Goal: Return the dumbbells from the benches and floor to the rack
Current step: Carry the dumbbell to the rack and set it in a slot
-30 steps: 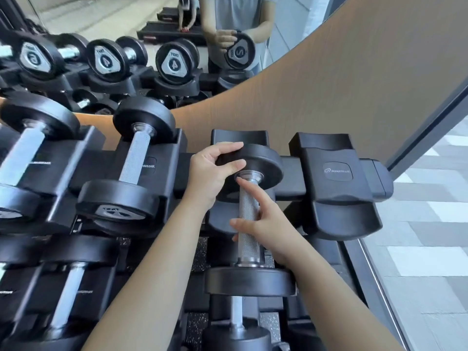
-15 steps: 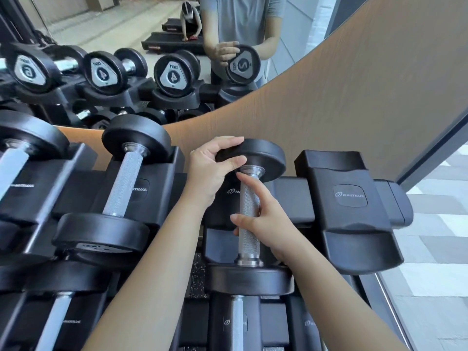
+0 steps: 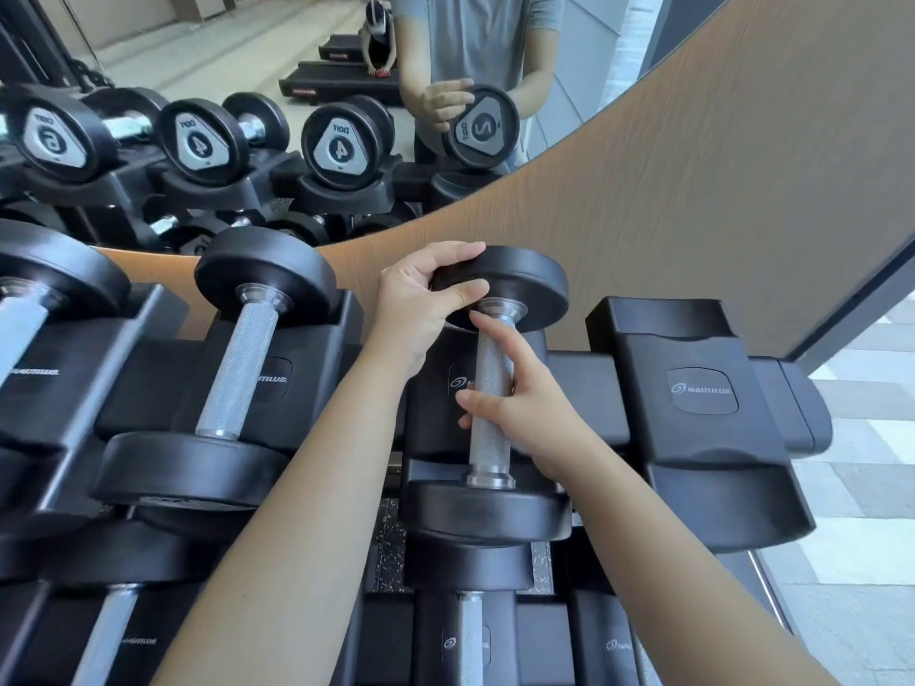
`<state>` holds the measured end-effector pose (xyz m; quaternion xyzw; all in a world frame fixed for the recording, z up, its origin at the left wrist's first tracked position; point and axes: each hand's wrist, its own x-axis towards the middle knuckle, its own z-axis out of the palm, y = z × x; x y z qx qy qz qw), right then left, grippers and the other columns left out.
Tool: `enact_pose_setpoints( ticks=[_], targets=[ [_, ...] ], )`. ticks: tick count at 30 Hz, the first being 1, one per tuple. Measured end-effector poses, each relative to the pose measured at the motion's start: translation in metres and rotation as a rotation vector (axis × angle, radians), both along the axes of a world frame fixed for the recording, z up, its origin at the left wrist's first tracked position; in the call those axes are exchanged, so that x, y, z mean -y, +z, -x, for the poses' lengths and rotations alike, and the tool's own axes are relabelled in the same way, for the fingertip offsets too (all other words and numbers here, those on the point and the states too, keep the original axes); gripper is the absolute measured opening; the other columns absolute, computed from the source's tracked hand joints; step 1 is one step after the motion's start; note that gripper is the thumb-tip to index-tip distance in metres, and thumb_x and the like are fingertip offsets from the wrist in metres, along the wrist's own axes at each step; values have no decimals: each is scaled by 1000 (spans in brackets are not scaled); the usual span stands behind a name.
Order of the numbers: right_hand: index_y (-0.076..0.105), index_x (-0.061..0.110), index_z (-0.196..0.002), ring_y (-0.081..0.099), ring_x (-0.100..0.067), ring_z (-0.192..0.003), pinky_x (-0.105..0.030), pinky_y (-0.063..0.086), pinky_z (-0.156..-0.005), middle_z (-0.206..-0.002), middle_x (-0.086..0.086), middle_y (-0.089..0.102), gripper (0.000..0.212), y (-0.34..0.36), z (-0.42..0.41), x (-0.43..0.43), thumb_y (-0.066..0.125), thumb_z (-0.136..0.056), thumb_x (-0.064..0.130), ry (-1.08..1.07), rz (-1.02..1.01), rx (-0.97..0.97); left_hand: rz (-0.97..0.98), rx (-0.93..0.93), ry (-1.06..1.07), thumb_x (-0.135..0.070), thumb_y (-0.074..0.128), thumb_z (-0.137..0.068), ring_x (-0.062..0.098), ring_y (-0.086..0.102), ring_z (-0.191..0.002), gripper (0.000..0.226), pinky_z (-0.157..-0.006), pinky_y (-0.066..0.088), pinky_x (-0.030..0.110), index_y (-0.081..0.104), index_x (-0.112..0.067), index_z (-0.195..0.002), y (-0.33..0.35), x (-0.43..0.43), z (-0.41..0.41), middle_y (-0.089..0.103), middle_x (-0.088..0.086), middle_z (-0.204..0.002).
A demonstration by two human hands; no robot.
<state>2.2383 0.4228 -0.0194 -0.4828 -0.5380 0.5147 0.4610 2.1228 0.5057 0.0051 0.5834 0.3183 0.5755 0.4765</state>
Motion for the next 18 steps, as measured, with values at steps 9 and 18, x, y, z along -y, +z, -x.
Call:
enact_pose_setpoints(
  ticks=[9,18],
  targets=[
    [37,33,-135,64,-15,-52,-19,55,-67,-147,-3,29,65,3,-3,-22,58,-84,-2,41,94,54,118,-64,127,-1,64,-78,7,52,-114,39,-104,37,31,66,-37,-91,-18,-17,-1,62,-5,-114],
    [41,40,-129,57,-13,-68,-22,48,-66,-86,0,56,60,0,-14,-16,67,-81,15,-19,48,214,42,-350,-15,-9,66,-78,-13,21,-130,63,-103,22,12,44,-47,-124,-23,23,17,26,-28,-142]
  ],
)
